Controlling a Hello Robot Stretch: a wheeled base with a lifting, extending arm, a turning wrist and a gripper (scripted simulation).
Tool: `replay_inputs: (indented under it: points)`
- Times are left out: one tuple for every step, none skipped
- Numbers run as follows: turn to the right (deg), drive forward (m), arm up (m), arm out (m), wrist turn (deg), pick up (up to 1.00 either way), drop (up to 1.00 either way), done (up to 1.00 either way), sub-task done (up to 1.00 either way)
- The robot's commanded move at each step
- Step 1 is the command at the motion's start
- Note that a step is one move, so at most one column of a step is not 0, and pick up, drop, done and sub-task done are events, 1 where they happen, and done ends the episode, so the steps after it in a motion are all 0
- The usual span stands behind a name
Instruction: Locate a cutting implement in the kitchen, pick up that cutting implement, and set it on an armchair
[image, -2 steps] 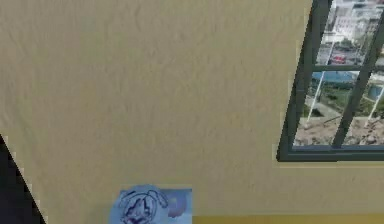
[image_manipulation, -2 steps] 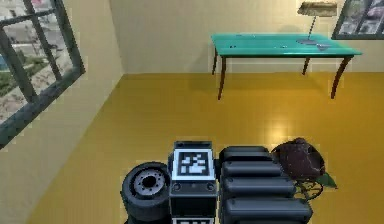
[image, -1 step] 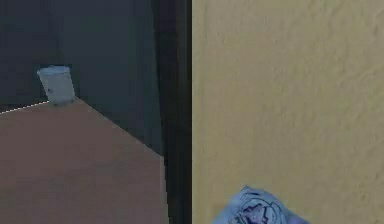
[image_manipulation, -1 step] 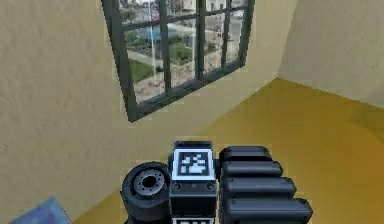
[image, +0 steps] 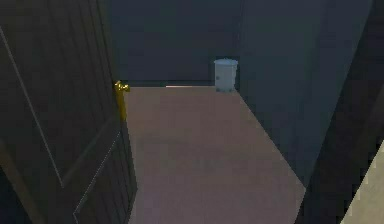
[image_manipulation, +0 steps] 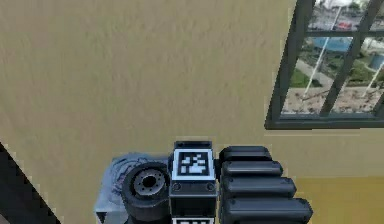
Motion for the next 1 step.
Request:
replay_inputs:
  points:
    - [-3.0, 0.0, 0.0, 0.0, 0.0, 0.0, 0.0, 0.0, 0.0]
